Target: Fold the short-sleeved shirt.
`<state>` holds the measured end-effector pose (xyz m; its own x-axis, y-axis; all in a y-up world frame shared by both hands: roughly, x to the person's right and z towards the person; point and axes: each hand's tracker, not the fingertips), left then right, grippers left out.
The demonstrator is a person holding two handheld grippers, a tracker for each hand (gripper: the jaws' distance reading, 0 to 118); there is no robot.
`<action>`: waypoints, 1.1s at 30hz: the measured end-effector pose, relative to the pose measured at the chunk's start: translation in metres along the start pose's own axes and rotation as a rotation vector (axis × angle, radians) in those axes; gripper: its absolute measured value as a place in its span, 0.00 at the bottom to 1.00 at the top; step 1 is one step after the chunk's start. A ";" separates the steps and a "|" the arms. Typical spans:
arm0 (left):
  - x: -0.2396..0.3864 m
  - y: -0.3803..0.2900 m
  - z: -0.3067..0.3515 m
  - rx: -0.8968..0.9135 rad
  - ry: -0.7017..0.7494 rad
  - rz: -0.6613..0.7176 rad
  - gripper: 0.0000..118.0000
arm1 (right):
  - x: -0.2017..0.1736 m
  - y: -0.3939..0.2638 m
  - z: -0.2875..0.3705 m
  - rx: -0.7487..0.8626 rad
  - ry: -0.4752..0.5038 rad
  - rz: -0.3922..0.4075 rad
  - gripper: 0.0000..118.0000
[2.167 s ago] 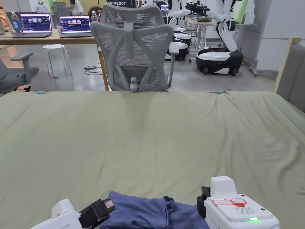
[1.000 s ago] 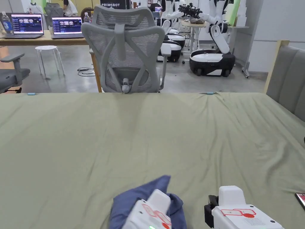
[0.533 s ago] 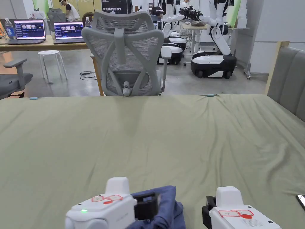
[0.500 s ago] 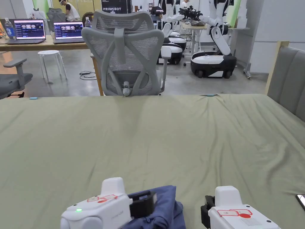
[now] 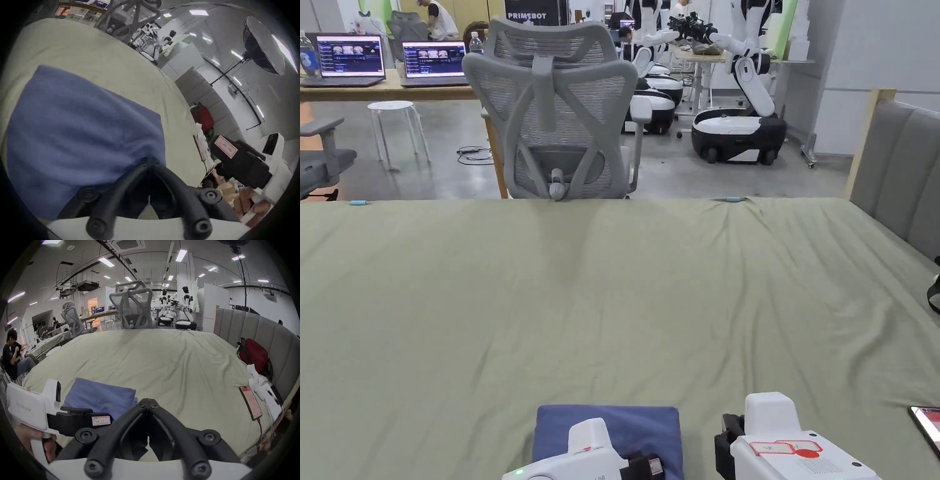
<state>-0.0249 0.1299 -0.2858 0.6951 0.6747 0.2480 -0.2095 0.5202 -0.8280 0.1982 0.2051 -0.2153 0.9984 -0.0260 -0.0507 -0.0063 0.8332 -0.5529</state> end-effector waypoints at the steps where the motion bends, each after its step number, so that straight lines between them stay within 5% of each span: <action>1: 0.002 0.004 0.001 0.004 0.004 0.002 0.00 | 0.000 0.001 0.000 -0.003 0.004 -0.006 0.00; 9: -0.002 0.021 0.077 0.147 0.064 -0.096 0.00 | -0.042 0.009 -0.041 -0.080 0.271 -0.061 0.00; 11: -0.020 0.025 0.096 0.193 0.098 -0.074 0.27 | -0.050 0.003 -0.056 -0.124 0.318 -0.094 0.00; 13: -0.049 0.024 0.109 0.212 0.103 -0.027 0.79 | -0.052 -0.008 -0.073 -0.184 0.346 -0.136 0.00; 15: -0.072 0.024 0.114 0.215 0.099 0.049 0.97 | -0.047 -0.018 -0.080 -0.206 0.311 -0.132 0.00; 20: -0.124 0.017 0.103 0.190 -0.051 0.300 0.96 | -0.026 -0.029 -0.089 -0.213 0.275 -0.209 0.00; 24: -0.110 0.004 0.069 0.108 -0.254 0.400 0.89 | -0.026 -0.024 -0.086 -0.217 0.277 -0.188 0.00; 27: -0.073 0.003 0.046 0.097 -0.294 0.432 0.76 | -0.028 -0.025 -0.086 -0.207 0.276 -0.171 0.00; 30: -0.079 0.017 0.044 0.100 -0.102 0.361 0.32 | -0.035 -0.019 -0.074 -0.192 0.217 -0.080 0.00; 33: -0.091 0.025 0.050 0.114 -0.099 0.293 0.27 | -0.051 -0.007 -0.063 -0.164 0.219 -0.017 0.00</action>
<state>-0.1280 0.1079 -0.3041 0.5250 0.8490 0.0596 -0.4703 0.3477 -0.8111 0.1437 0.1655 -0.2610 0.9626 -0.1726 -0.2090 -0.0169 0.7313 -0.6818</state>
